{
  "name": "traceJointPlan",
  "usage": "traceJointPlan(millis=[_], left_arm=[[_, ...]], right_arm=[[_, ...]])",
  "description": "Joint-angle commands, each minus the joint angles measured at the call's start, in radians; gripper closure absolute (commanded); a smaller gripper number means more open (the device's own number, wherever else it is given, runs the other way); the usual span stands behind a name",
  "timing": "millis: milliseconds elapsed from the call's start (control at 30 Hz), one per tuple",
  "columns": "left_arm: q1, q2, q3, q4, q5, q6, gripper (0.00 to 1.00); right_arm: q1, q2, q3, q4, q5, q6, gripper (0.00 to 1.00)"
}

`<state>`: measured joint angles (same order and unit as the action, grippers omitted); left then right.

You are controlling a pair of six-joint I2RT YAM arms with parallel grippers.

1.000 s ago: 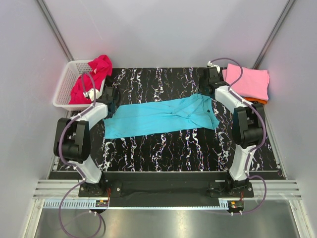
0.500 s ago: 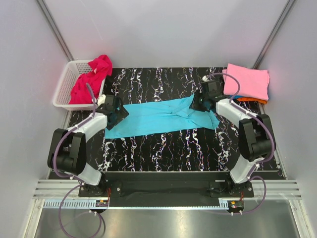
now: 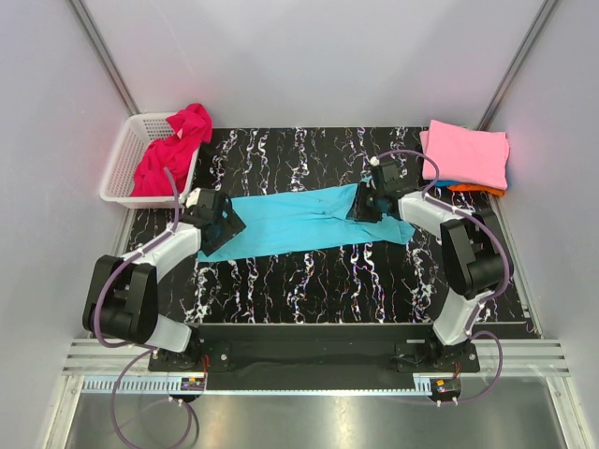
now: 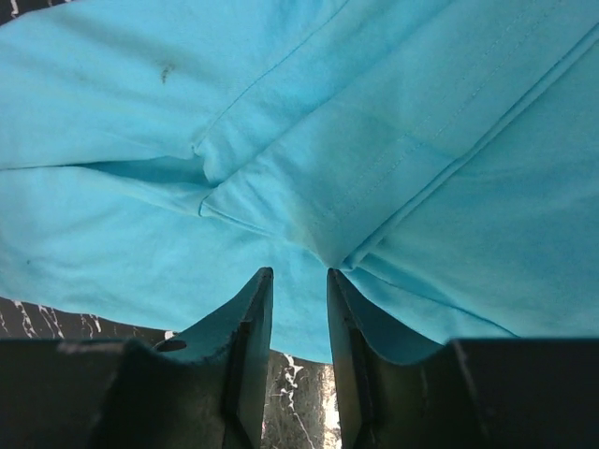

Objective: Fold and stack the t-shirts
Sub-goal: Fold the tshirt

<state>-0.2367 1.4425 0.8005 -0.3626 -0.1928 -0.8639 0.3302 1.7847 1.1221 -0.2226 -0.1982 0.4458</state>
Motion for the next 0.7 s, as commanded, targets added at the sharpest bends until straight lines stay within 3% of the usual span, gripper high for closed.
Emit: traceJointPlan(millis=[0,533,667], left_arm=[[0.002,-0.031,0.022,-0.009,-0.027,0.012,0.12],[0.002,0.006,0.037,-0.009,-0.023,0.023,0.12],[0.002,-0.001,0.034,-0.012,-0.028,0.025,0.12]], right_arm=[[0.0,0.031,0.064,0.002,0.042,-0.012,0.64],[0.0,0.096,0.104,-0.023,0.071,-0.027,0.64],[0.001,0.093,0.108,-0.023,0.046,-0.019,0.7]])
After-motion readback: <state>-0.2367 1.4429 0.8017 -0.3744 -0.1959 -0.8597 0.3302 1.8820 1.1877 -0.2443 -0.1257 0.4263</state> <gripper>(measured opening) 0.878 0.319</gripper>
